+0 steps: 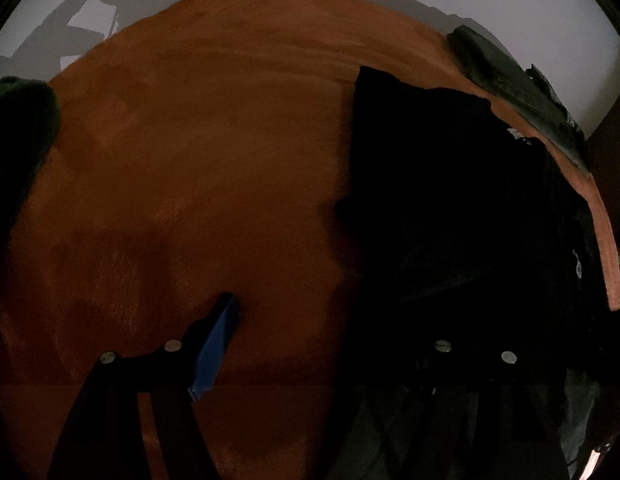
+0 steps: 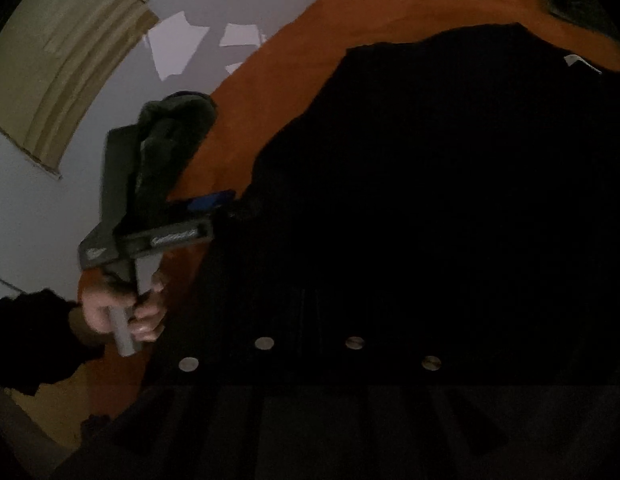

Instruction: Fold clothes

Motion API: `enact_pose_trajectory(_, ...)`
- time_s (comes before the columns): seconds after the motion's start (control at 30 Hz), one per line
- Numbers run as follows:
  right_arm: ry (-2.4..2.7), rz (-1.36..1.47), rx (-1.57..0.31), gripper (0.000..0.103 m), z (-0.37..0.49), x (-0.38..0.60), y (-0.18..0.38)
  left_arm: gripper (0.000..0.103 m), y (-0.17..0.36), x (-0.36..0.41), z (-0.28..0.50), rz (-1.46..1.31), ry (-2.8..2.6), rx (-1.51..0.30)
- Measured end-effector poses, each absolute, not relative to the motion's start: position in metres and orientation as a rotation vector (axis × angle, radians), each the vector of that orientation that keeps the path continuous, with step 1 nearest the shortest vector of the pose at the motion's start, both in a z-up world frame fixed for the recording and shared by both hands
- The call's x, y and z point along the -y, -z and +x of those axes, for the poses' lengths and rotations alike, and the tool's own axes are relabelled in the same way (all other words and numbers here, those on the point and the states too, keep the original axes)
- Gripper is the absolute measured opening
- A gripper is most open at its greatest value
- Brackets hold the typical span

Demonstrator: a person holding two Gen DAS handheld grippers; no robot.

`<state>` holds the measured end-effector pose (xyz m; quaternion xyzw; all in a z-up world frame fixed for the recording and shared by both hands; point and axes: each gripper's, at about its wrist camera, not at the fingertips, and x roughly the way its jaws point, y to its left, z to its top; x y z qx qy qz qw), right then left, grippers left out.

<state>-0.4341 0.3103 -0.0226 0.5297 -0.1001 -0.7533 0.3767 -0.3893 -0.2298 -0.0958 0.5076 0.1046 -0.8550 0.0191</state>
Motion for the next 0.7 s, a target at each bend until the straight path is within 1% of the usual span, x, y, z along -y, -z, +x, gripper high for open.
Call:
enact_pose_trajectory(0.03,1.929,1.350,0.272,0.015,-0.441,-0.307,0.020,0.073,0.096,0.230,-0.388,1.578,2.658,-0.324)
enact_pose_trajectory(0.07,1.932,1.340,0.282,0.021,-0.448,-0.302,0.016,0.073,0.096,0.230,-0.386,1.579,2.663,-0.321)
enact_pose_trajectory(0.1,1.940,1.325,0.281,0.031,-0.455,-0.296,0.011,0.073,0.095,0.231,-0.381,1.580,2.669,-0.315)
enact_pose_trajectory(0.13,1.949,1.311,0.262,0.037,-0.461,-0.289,0.007,0.073,0.095,0.231,-0.377,1.581,2.673,-0.309)
enact_pose_trajectory(0.27,1.978,1.277,0.158,0.038,-0.484,-0.258,-0.001,0.073,0.094,0.232,-0.363,1.597,2.665,-0.334)
enact_pose_trajectory(0.4,2.005,1.313,0.075,0.038,-0.504,-0.236,0.009,0.073,0.094,0.228,-0.352,1.605,2.659,-0.300)
enact_pose_trajectory(0.43,2.008,1.310,0.075,0.028,-0.502,-0.236,0.009,0.073,0.094,0.228,-0.350,1.609,2.658,-0.290)
enact_pose_trajectory(0.47,2.012,1.300,0.081,0.014,-0.497,-0.238,0.009,0.073,0.094,0.228,-0.349,1.611,2.659,-0.283)
enact_pose_trajectory(0.5,2.016,1.290,0.086,0.003,-0.493,-0.241,0.008,0.073,0.094,0.228,-0.349,1.612,2.658,-0.282)
enact_pose_trajectory(0.7,2.039,1.231,0.121,0.002,-0.466,-0.256,0.005,0.073,0.095,0.229,-0.350,1.619,2.646,-0.307)
